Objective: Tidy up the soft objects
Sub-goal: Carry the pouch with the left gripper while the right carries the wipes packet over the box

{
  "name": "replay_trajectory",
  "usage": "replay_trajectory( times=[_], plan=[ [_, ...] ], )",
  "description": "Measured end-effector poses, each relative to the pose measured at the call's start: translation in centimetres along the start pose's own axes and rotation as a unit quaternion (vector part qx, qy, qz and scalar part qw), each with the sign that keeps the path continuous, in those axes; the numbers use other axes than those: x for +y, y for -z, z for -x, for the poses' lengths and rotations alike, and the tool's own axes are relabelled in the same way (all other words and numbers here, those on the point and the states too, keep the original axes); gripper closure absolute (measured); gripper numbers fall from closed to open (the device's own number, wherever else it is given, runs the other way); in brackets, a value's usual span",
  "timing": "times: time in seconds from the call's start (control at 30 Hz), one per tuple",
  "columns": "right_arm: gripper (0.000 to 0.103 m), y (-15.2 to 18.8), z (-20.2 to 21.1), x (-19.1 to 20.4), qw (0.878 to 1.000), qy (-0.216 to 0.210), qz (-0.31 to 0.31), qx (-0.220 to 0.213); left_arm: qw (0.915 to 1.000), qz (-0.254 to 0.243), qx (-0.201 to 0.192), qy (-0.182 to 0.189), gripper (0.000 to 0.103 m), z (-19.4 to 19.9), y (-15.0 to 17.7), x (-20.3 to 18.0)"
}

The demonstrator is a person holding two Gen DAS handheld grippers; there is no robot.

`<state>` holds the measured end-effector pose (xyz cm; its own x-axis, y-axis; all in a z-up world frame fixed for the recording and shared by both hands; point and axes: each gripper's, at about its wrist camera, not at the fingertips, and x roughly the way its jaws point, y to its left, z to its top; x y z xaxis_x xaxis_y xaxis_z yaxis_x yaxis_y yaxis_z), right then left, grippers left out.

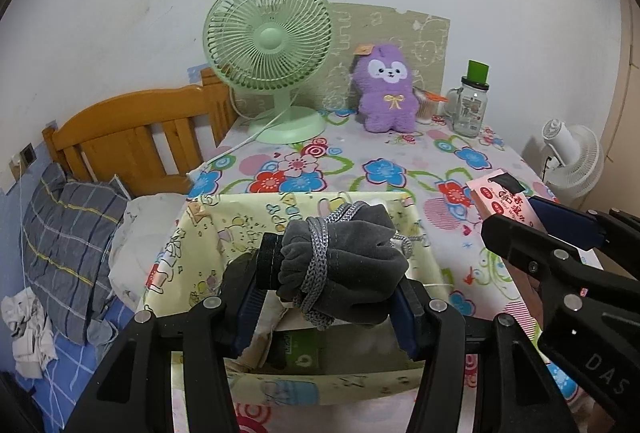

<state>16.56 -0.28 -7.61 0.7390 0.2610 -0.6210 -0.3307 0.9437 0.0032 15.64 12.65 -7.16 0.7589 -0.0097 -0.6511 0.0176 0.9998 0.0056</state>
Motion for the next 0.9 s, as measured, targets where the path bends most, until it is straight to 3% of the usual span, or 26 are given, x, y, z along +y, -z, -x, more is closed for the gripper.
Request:
replay_trajectory(
  times=[0.6,0.63,0.7,0.83,0.9],
  plan=[
    [0.060,-0.9,-2.6,3.7,0.999,-0.031,0.020,0.011,0.9996,0.015,-0.008,-0.022,0.042,-0.7,0.4,3.7],
    [0.060,-1.0,-2.8,3.9,0.999,-0.034,0.021,0.011,0.9996,0.015,-0.008,-0.023,0.040,-0.7,0.4,3.9],
    [0.060,-1.1,-3.0,4.4,0.999,-0.037,0.025,0.012,0.9995,0.015,-0.006,-0.026,0.026,-0.8,0.5,4.0],
    [0.060,-1.0,-3.5,4.8,0.999,-0.040,0.031,0.017,0.9997,0.010,0.000,-0.022,0.020,-1.1,0.8,3.9],
    [0.060,-0.9,-3.7,5.0,0.999,-0.040,0.030,0.020,0.9998,0.010,0.005,-0.016,0.009,-1.3,0.9,3.8]
  ],
)
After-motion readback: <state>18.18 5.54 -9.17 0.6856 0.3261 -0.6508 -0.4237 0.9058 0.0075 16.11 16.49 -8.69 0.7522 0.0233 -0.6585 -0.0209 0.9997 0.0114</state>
